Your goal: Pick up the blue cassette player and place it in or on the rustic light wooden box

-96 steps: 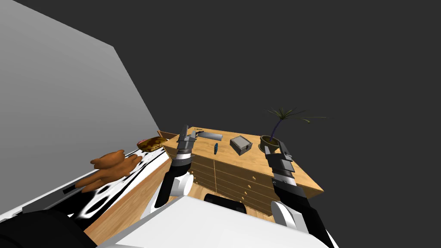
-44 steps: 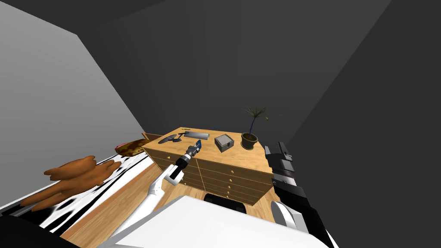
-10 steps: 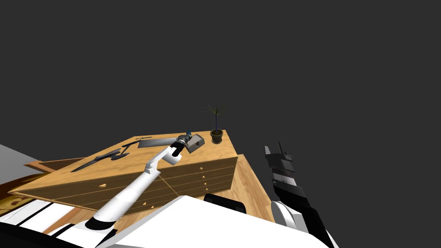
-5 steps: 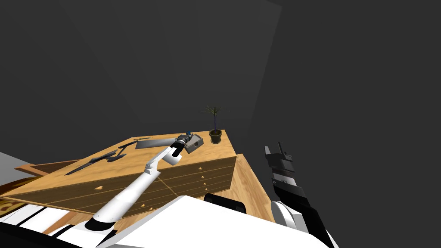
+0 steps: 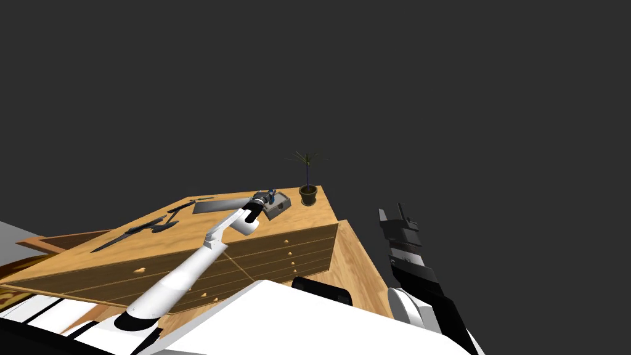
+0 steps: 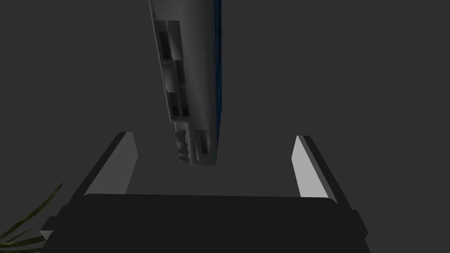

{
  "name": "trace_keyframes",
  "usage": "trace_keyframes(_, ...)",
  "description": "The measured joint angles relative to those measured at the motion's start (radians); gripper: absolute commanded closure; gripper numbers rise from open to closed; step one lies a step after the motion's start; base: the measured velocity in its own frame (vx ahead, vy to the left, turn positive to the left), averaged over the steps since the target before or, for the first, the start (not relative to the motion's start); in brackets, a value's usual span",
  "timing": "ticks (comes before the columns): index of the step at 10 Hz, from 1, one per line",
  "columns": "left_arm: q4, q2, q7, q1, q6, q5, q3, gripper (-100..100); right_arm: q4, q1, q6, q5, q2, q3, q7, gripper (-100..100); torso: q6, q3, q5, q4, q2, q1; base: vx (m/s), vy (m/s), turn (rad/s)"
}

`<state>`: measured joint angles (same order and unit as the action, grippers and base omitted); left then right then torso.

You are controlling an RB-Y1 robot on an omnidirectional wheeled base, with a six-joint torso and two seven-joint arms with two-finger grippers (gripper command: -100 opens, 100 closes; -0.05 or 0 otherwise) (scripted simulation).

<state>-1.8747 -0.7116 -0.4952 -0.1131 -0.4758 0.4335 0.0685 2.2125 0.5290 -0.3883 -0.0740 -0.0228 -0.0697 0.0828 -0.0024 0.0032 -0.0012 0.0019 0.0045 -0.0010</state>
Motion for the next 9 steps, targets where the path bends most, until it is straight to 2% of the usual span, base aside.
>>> trace_keyframes(7, -0.112, -0.104, -0.012, -0.001, -0.139, -0.106, -0.008, -100, 0.000, 0.000, 0.000, 0.000, 0.000, 0.000, 0.000, 0, 0.000, 0.000, 0.000, 0.000, 0.000, 0.000, -0.004, 0.006, -0.016)
trace_keyframes(8, -0.113, -0.106, -0.012, -0.001, -0.143, -0.108, -0.008, 0, 0.000, 0.000, 0.000, 0.000, 0.000, 0.000, 0.000, 0, 0.000, 0.000, 0.000, 0.000, 0.000, 0.000, 0.000, 0.000, 0.000)
trace_keyframes(9, -0.113, -0.106, -0.012, -0.001, -0.143, -0.108, -0.008, 0, 0.000, 0.000, 0.000, 0.000, 0.000, 0.000, 0.000, 0, 0.000, 0.000, 0.000, 0.000, 0.000, 0.000, 0.000, 0.000, 0.000)
